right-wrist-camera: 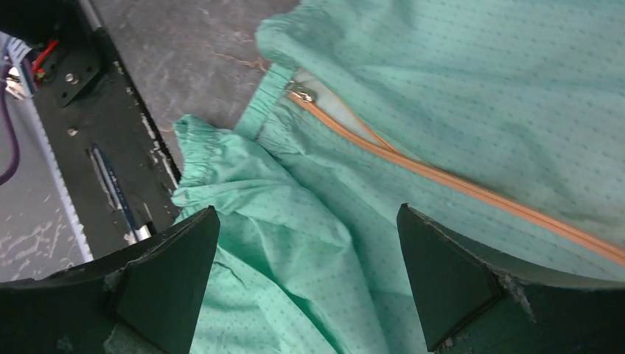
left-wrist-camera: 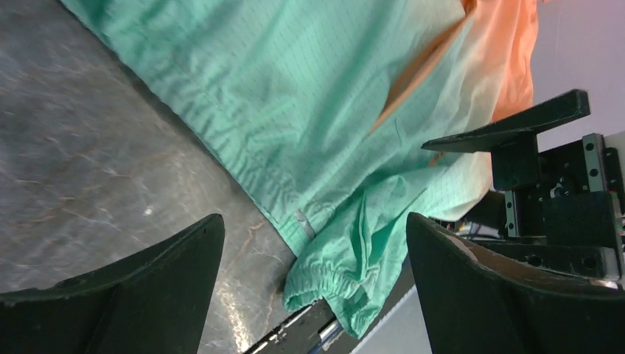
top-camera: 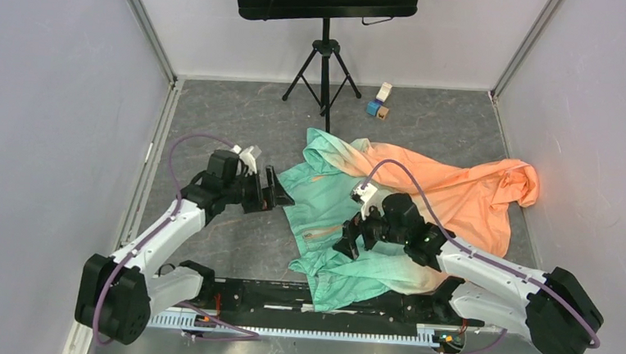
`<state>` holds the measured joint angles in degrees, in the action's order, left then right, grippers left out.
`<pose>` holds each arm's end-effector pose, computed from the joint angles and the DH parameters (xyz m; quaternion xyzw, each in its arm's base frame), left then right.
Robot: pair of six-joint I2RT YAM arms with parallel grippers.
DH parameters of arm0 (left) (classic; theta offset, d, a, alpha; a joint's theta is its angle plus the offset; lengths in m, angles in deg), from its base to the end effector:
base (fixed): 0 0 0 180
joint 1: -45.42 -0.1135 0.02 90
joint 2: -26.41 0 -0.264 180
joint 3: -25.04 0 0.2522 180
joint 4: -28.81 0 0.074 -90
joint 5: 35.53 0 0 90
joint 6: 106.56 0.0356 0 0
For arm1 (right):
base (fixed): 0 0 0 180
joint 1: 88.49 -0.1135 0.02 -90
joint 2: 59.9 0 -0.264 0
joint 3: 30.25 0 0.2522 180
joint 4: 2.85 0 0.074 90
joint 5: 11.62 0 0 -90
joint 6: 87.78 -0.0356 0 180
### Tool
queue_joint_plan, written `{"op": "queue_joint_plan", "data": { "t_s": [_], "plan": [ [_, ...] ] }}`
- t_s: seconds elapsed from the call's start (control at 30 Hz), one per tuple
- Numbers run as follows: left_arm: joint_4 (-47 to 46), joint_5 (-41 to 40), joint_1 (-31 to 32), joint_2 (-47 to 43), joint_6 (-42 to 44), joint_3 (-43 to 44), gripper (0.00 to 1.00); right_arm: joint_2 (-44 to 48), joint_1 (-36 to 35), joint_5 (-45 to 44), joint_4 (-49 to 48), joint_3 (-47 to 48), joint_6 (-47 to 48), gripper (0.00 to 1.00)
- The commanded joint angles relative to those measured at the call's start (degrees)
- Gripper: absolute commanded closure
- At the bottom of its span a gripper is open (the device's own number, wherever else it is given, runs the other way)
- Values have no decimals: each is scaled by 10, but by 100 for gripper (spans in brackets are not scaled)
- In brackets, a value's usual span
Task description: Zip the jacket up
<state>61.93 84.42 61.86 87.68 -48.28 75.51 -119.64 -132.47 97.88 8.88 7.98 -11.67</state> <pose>0.2025 -0.0783 0.2250 -0.0180 0.8945 -0.3714 0.2482 0.1440 0.1555 0.1901 -0.3028 0.8165 0.3570 0.3379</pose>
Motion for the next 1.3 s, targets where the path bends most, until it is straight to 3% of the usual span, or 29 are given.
{"op": "queue_joint_plan", "data": {
  "t_s": [0.0,0.17,0.23,0.33,0.47,0.63,0.9,1.1,1.27],
  "plan": [
    [-55,-10,47,-24,-55,-25,4,8,-32,-19,-54,-3,1,3],
    [-94,-74,78,-64,-100,-79,10,15,-34,-133,-41,-6,-7,1],
    [-115,-74,80,-65,-117,-93,14,9,-35,-148,-54,-10,-16,12],
    [-126,-75,96,-48,-124,-95,15,-6,-43,-124,-106,-23,-27,30],
    [-140,-70,138,7,-116,-83,18,-41,-75,-124,-154,-27,-29,34],
    [-172,-93,179,60,-115,-82,31,-93,-87,-115,-162,0,-17,46],
    [-191,-145,197,85,-107,-89,35,-109,-103,-88,-207,-6,1,55],
    [-215,-157,197,132,-89,-67,47,-127,-120,-84,-211,3,34,56],
    [-210,-185,197,151,-82,-45,69,-138,-126,-101,-209,8,51,61]
  ]
}}
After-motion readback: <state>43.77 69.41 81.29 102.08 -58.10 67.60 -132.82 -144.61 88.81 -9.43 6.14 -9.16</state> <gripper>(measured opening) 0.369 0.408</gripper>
